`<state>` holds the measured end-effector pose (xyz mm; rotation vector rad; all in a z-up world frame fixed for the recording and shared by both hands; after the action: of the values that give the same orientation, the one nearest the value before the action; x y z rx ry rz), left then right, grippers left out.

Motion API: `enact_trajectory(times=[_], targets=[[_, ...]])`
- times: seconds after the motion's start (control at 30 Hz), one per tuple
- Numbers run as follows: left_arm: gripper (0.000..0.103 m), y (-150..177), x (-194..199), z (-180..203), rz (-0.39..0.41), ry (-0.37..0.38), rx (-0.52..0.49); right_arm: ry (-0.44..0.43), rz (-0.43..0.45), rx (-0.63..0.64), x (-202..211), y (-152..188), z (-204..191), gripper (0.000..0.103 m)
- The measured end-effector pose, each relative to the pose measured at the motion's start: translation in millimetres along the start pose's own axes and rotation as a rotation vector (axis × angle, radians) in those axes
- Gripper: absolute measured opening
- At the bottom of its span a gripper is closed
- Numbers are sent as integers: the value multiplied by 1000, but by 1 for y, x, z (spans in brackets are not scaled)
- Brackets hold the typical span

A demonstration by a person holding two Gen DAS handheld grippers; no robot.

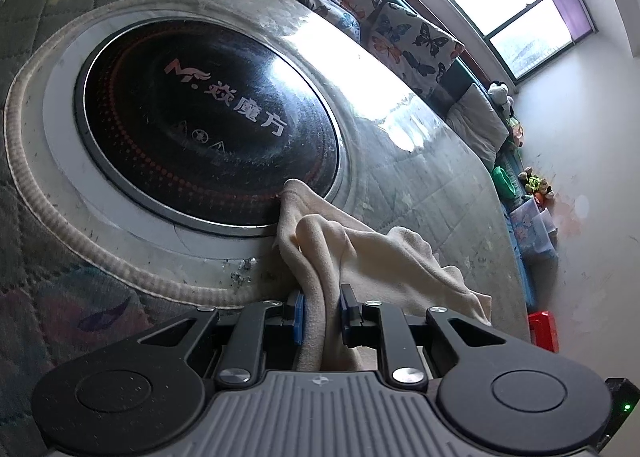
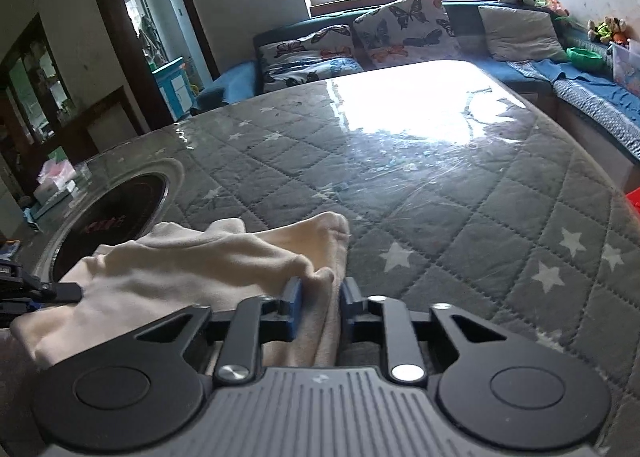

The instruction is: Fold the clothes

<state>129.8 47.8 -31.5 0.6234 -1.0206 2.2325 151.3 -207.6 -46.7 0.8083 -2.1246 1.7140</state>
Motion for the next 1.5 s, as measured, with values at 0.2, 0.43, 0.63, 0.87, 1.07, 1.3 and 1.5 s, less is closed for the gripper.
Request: enact_trajectory(times=[0.2,0.43,0.63,0.87,1.07,1.3,1.5], targets=[[16,-4,3,14,19,-2,-92,-1,42,-14,12,-6,-5,8],[14,-8,0,55,31,49,-201,23,126,-2,43,-25,-6,8],[13,7,-17,105,-9,107,-275,97,182,15,70,-44,14,8],[13,32,-44,162,-70,175,-328,211,229,-14,101,-56,64,7],[13,55,-58,201,-113,220,-382,301,255,-42,124,-58,108,8],[13,72,-71,220,-147,233,-422,365,259,-80,135,-49,145,8],[13,85,-79,228,-173,232,-450,403,241,-115,136,-33,168,8]])
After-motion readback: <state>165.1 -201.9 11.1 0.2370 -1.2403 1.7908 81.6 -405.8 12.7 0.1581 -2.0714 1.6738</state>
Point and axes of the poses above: each gripper's, at about its wrist camera, not at the fingertips, and x roughly against the way its jaws point, z to its right, y to its underside, the point moved 8 cm from there along -x, roughly the way its jaws point, and after that the axes turned 8 degrees about z, right-handed, at the moved point
